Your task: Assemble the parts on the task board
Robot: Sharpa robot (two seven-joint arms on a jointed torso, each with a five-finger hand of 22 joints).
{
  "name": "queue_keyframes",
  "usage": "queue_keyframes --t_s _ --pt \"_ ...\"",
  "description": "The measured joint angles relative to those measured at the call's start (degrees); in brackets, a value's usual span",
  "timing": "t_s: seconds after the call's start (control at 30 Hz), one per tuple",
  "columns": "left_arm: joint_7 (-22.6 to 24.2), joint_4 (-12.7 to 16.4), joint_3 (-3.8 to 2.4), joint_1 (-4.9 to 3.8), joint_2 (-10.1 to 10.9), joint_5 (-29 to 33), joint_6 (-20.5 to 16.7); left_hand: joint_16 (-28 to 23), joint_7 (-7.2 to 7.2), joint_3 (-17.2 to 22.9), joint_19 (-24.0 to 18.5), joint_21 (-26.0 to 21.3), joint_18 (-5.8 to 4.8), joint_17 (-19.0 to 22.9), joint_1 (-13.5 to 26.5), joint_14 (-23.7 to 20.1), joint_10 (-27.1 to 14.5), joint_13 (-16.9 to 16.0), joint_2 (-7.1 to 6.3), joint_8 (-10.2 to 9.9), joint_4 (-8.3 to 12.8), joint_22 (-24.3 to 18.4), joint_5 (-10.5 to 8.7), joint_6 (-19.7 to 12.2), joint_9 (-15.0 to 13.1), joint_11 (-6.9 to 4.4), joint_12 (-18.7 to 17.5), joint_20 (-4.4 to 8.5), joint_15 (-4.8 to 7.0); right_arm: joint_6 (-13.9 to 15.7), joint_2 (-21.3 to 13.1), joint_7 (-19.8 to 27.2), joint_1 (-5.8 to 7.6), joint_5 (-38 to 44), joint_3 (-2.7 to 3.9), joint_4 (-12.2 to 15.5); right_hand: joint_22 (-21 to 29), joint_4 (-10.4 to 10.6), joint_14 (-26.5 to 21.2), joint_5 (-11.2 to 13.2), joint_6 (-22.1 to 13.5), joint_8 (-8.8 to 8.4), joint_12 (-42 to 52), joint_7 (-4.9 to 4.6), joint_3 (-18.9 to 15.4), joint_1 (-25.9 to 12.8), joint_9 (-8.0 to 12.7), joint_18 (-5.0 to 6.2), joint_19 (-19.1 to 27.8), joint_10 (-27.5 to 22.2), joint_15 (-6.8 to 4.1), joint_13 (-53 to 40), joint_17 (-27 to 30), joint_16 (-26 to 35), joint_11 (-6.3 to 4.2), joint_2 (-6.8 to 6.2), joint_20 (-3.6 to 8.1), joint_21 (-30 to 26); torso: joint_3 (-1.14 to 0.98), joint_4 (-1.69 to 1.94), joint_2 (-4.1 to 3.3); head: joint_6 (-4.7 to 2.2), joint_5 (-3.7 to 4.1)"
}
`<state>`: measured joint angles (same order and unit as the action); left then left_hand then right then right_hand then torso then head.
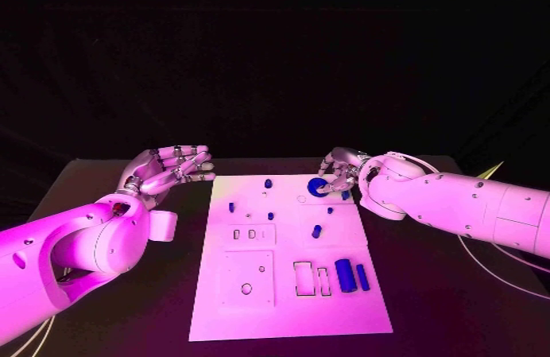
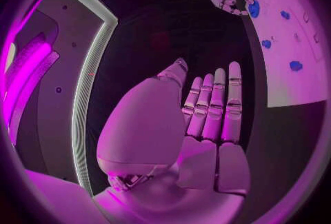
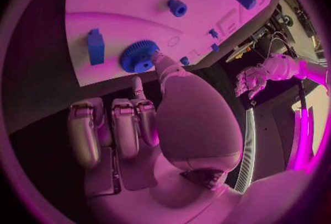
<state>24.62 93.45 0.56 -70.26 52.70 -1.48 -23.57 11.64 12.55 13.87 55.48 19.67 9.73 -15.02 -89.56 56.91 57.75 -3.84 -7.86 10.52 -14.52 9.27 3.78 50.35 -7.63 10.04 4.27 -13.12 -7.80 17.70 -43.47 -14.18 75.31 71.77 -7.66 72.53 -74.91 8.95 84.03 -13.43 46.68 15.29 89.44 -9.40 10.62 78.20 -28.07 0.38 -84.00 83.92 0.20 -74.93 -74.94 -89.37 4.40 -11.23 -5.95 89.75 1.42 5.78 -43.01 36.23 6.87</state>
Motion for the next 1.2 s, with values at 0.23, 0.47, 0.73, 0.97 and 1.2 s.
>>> queue_keyframes --t_s 0.23,0.47,0.73,0.97,1.2 --pt "-0.03 0.0 0.0 0.0 0.05 0.0 0.03 0.0 -0.09 0.06 0.0 0.0 0.0 -0.08 0.0 0.0 0.0 0.0 0.0 0.0 0.06 0.07 0.0 -0.09 0.0 0.0 0.0 0.0 0.0 -0.26 0.2 -0.01 -0.22 0.21 -0.04 -0.79 0.01 0.06 0.0 -0.23 0.0 0.22 0.0 0.0 0.57 0.3 0.08 0.0 0.0 0.0 0.0 0.0 0.0 0.0 0.0 0.3 0.0 0.0 -0.04 0.0 0.07 0.37 -0.17" --pt "-0.09 0.01 0.0 0.0 0.11 0.0 0.06 0.0 -0.09 0.06 0.0 0.0 0.0 -0.07 0.0 0.0 0.0 0.0 0.0 0.0 0.06 0.07 0.0 -0.09 0.0 0.0 0.0 0.0 0.0 -0.8 0.3 -0.03 -0.4 0.4 -0.08 -1.1 0.01 0.32 0.0 -0.4 0.4 0.22 0.0 -0.03 1.44 0.74 0.27 0.0 0.0 0.0 0.0 0.01 0.01 0.04 0.0 0.74 0.0 0.0 -0.07 -0.04 0.11 0.55 -0.27" --pt "-0.17 0.01 0.0 0.0 0.2 0.0 0.1 0.0 -0.08 0.06 0.0 0.0 0.0 -0.07 0.0 0.0 0.0 0.0 0.0 0.0 0.06 0.06 0.0 -0.09 0.0 0.0 0.0 0.0 0.0 -1.07 0.37 0.0 -0.53 0.51 -0.02 -1.01 -0.04 0.74 0.0 -0.05 2.46 0.21 0.24 0.18 4.28 1.07 1.03 0.0 0.0 0.0 0.0 0.01 0.01 0.04 0.0 0.59 0.0 0.0 -0.09 0.0 0.12 0.71 -0.31" --pt "-0.24 0.01 0.0 0.0 0.26 0.0 0.11 0.0 -0.08 0.06 0.0 0.0 0.0 -0.07 0.0 0.0 0.0 0.0 0.0 0.0 0.06 0.06 0.0 -0.09 0.0 0.0 0.0 0.0 0.0 -0.91 0.38 0.03 -0.6 0.66 0.01 -0.68 -0.03 1.25 0.0 0.0 3.2 0.21 0.24 0.32 5.55 1.07 1.64 0.0 0.0 0.0 0.0 0.02 0.01 0.04 0.0 0.59 0.0 0.0 -0.11 0.0 0.09 0.68 -0.34" --pt "-0.3 -0.03 0.0 0.0 0.26 0.0 0.11 -0.22 -0.08 0.06 0.0 0.4 0.0 -0.24 0.0 0.0 0.0 0.0 0.0 0.0 0.06 0.16 0.0 -0.09 0.0 0.0 0.0 0.0 0.0 -0.8 0.42 -0.22 -0.64 1.0 0.01 -0.69 -0.03 1.72 0.0 0.0 3.21 -0.45 0.24 0.32 6.01 0.31 2.12 0.01 0.0 0.0 0.0 0.02 0.02 0.04 0.0 -0.16 0.0 0.0 -0.1 0.08 0.1 0.87 -0.26"
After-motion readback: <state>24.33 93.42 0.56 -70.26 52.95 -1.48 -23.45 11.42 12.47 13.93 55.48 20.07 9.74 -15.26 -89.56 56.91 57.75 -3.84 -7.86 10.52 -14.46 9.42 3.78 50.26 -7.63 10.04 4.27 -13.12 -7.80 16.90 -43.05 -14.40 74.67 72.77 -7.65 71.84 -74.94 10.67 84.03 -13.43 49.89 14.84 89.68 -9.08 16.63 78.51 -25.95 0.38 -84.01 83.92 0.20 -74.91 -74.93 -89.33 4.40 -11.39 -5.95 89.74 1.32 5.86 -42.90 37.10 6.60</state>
